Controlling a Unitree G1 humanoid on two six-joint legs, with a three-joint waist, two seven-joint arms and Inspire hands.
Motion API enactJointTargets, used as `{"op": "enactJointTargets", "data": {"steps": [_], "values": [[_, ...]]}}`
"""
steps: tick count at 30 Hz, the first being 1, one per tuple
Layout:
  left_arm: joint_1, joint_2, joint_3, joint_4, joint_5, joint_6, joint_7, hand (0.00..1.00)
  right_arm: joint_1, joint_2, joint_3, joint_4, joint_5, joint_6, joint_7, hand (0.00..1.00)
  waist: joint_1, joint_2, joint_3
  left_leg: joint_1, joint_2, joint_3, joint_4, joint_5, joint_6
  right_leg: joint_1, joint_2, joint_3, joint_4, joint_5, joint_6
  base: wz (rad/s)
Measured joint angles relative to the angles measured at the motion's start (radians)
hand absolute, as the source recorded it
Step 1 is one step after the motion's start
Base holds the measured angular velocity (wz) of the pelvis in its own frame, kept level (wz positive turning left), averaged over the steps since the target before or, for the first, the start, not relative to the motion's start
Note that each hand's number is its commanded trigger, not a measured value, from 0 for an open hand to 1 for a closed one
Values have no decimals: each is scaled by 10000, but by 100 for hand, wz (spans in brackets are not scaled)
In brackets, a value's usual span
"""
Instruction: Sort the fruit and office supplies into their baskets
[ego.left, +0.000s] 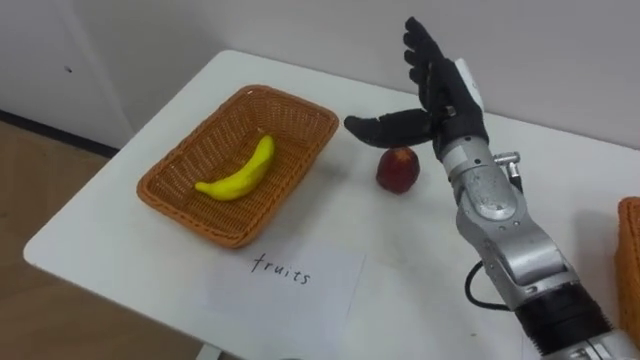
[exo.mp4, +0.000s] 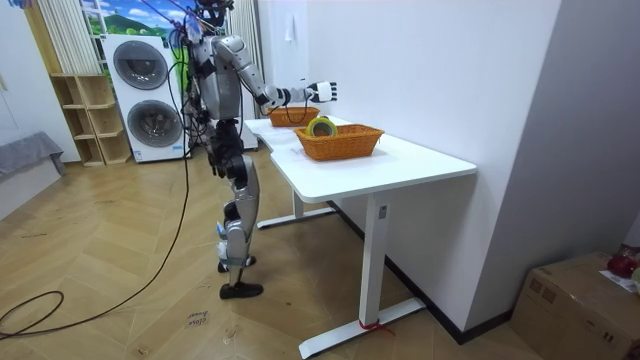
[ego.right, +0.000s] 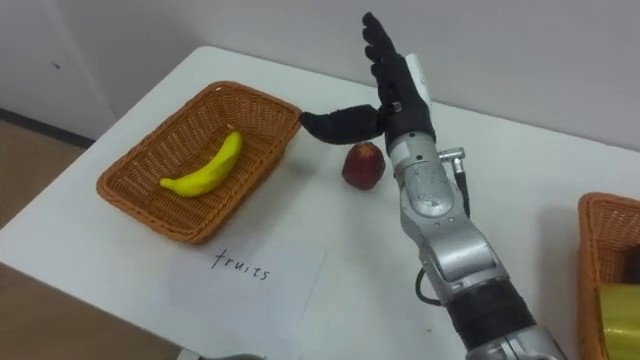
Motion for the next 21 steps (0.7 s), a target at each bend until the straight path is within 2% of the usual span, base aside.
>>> {"op": "enactJointTargets", "data": {"steps": [4,5,6,7,9,17,21], "values": [[-53,12,-275,43,-434,-15,0,0,-151,3,-90,229,92,5,159,0,-226,-15,51,-187,-10,30,58,4,8,-153,-15,-24,-15,42,11,-1],[-51,17,-364,49,-529,-10,2,0,-157,2,-177,350,194,4,189,0,-252,-28,94,-192,-9,72,56,4,9,-169,-15,5,-27,46,17,-5],[-66,20,-422,47,-625,-11,2,0,-156,1,-322,465,286,4,190,0,-271,-42,172,-212,-7,80,53,4,10,-189,-10,16,-30,48,20,-4],[-69,20,-448,49,-669,-11,2,0,-156,2,-382,515,299,4,173,0,-296,-46,197,-245,-7,80,53,4,10,-221,-9,16,-32,49,21,0],[-55,30,-533,99,-833,-2,18,0,-156,10,-422,684,305,4,53,0,-439,-44,200,-442,-3,86,69,7,14,-444,-5,16,-25,63,16,0],[-93,40,-560,195,-1040,-26,295,0,-157,13,-429,940,354,4,-66,0,-496,-42,194,-812,25,283,109,11,17,-861,-11,71,-11,81,4,-4],[-91,66,-827,194,-1366,-29,308,0,-161,13,-429,1234,359,4,-70,0,-472,-41,194,-798,29,383,105,11,17,-852,-26,73,-24,81,5,0]]}}
